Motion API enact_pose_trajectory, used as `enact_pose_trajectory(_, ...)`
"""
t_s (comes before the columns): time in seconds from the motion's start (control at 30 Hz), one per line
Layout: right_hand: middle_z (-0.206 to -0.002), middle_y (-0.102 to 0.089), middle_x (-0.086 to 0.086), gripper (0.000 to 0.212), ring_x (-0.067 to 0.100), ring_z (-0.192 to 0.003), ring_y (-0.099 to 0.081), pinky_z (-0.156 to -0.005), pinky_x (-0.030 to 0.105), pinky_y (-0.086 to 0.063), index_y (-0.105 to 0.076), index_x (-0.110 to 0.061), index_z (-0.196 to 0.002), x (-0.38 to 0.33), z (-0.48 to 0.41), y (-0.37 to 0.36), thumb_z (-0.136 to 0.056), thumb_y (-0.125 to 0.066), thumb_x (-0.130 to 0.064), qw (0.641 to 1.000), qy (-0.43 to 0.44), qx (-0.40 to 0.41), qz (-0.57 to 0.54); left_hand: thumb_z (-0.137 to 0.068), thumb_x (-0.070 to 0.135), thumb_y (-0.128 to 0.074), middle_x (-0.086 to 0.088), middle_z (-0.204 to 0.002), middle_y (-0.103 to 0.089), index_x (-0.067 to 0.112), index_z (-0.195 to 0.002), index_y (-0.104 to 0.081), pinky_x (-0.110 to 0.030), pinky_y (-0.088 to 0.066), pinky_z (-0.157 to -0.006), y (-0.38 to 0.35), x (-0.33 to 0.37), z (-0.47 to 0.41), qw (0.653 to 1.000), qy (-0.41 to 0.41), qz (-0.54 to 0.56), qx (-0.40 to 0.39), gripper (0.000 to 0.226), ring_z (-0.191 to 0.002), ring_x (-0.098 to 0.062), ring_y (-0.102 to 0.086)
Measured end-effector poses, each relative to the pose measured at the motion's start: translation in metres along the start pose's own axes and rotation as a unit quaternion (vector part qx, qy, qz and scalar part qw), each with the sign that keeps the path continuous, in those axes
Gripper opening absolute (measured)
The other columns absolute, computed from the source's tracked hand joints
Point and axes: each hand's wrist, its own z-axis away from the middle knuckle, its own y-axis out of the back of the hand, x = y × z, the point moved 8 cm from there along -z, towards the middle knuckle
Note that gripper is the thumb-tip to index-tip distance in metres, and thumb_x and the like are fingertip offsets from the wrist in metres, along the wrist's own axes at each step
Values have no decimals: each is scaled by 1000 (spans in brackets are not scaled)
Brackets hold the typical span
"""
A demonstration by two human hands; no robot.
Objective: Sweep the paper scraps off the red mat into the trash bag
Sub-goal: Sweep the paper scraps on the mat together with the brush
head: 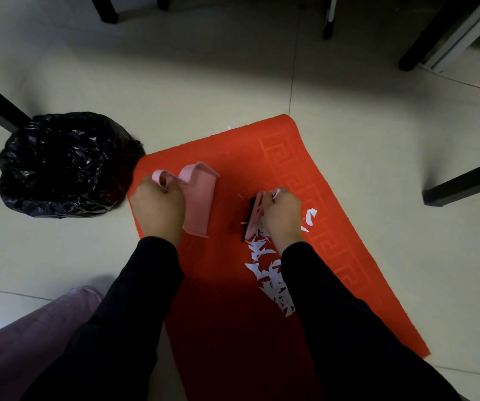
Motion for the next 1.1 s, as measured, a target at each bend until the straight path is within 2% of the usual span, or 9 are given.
enact_pose_trajectory(0.2, -62, -51, 14, 39, 17, -47, -36, -45, 25, -27, -32, -16, -59, -9, 1, 22, -95, -48, -15, 998, 31, 32, -31, -92, 11, -43, -9, -70, -47, -6, -84, -56, -19, -22, -53, -1, 2, 5, 1000, 11, 4, -17, 23, -69, -23, -42)
enact_pose_trajectory(0.3, -55, -43, 4, 41, 13, -42, -31, -41, 23, -23, -30, -17, -58, -10, 2, 28, -94, -47, -12, 999, 31, 34, -13, -92, 10, -43, -11, -72, -47, -2, -81, -55, -18, -24, -55, 2, 7, 7, 1000, 5, 18, -16, 20, -69, -23, -42)
enact_pose_trajectory(0.4, -53, -41, 3, 41, 13, -42, -32, -41, 23, -25, -31, -17, -57, -14, 0, 29, -93, -49, -13, 998, 35, 50, -9, -92, 8, -42, -8, -67, -45, 9, -73, -46, -27, -28, -61, 4, 10, 6, 1000, -2, 11, -16, 19, -69, -23, -41)
enact_pose_trajectory(0.6, -60, -49, 18, 34, 18, -50, -38, -46, 28, -30, -43, -5, -63, -26, -3, 0, -94, -53, -17, 993, 53, 48, -93, -93, 11, -41, 2, -56, -34, 5, -75, -45, -17, -22, -42, -8, -1, -3, 999, 22, 0, -29, 19, -52, -16, -33)
enact_pose_trajectory(0.73, -71, -64, 24, 29, 33, -54, -52, -49, 33, -42, -60, 5, -80, -16, -11, -20, -94, -54, -21, 989, 31, 47, -136, -91, 11, -42, -24, -70, -56, 4, -72, -47, -26, -29, -57, -14, -1, -4, 999, 8, 23, -28, 21, -73, -40, -55)
enact_pose_trajectory(0.8, -71, -63, 26, 27, 28, -51, -47, -47, 30, -39, -59, 6, -80, -6, -14, -22, -94, -53, -17, 988, 17, 46, -145, -91, 11, -43, -17, -66, -52, 9, -71, -44, -28, -30, -60, -17, -2, -3, 999, 8, 29, -31, 20, -76, -37, -55)
enact_pose_trajectory(0.9, -58, -49, 10, 23, 14, -48, -38, -40, 14, -29, -52, -1, -70, 9, -14, -14, -92, -50, -8, 988, -16, 50, -144, -92, 11, -42, -12, -63, -47, 6, -68, -43, -25, -28, -52, -22, -3, -1, 999, 21, 21, -41, 24, -69, -32, -47)
enact_pose_trajectory(1.03, -52, -36, -1, 39, 10, -44, -31, -35, 12, -27, -34, -15, -56, 17, -8, 2, -91, -48, -4, 992, -27, 63, -107, -91, 10, -43, -23, -71, -56, 7, -70, -42, -28, -27, -59, -22, 4, 8, 999, 13, 25, -39, 21, -83, -44, -54)
enact_pose_trajectory(1.1, -52, -37, -1, 40, 10, -43, -33, -37, 13, -27, -34, -17, -56, 20, -3, 6, -91, -48, -4, 993, -31, 58, -94, -91, 10, -43, -20, -68, -55, 5, -72, -46, -27, -26, -60, -21, 5, 12, 999, 11, 20, -37, 19, -74, -42, -49)
